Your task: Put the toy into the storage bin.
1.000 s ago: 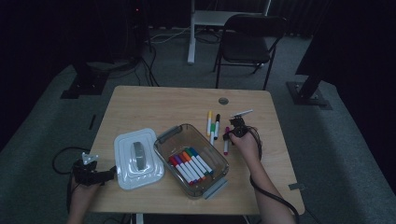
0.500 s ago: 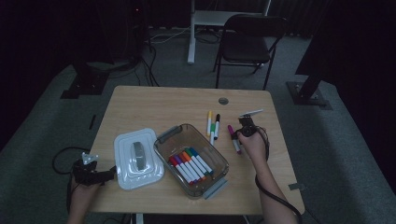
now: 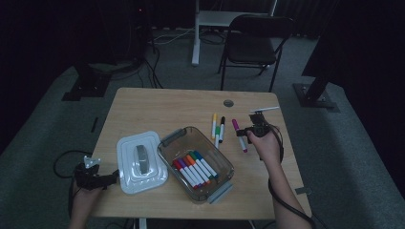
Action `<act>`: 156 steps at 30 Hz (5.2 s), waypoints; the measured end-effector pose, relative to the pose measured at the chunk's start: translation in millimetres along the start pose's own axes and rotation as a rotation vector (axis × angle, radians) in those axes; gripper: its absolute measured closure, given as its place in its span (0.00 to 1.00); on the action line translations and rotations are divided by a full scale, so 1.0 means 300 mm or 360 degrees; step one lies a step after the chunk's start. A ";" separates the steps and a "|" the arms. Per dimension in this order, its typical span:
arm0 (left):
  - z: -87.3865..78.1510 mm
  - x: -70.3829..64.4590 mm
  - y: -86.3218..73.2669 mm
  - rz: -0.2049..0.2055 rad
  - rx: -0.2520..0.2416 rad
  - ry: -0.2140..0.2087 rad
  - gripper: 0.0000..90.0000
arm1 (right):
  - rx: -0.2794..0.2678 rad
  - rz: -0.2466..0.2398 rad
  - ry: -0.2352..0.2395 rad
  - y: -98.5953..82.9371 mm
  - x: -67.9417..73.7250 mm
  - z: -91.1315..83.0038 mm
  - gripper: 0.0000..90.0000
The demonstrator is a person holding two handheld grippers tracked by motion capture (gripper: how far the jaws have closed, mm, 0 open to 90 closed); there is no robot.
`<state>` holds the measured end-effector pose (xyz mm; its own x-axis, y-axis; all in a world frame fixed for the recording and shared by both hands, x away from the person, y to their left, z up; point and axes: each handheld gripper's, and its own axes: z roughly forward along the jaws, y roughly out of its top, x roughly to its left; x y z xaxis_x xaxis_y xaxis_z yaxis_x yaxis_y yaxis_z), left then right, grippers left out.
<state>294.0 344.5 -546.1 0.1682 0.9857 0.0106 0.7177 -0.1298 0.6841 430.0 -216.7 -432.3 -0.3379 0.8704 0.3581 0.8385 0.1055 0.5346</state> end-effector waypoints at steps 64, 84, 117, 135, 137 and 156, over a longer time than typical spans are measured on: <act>0.000 0.000 0.000 0.0000 -0.0003 0.0001 0.01 | 0.0594 -0.0685 0.0430 -0.156 0.672 0.236 0.85; 0.000 0.000 0.000 0.0000 0.0000 0.0000 0.01 | 0.0756 -0.0733 0.0344 -0.195 0.660 0.331 0.79; 0.000 -0.001 0.000 -0.0004 -0.0003 0.0000 0.01 | 0.0020 -0.0562 0.0320 -0.019 0.345 -0.051 0.57; 0.000 0.000 0.000 0.0000 0.0000 0.0000 0.01 | -0.0021 -0.0241 -0.0051 0.040 0.069 0.160 0.54; 0.000 0.000 0.000 0.0000 0.0000 0.0000 0.01 | -0.0016 -0.0221 -0.0068 0.045 0.058 0.176 0.54; 0.000 0.000 0.000 -0.0001 -0.0001 0.0000 0.01 | 0.0058 -0.0023 -0.0248 0.105 -0.022 0.377 0.59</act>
<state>294.0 344.5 -546.1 0.1677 0.9858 0.0101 0.7174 -0.1291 0.6846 506.9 -164.7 -504.5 -0.2818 0.9325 0.2258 0.8501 0.1335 0.5095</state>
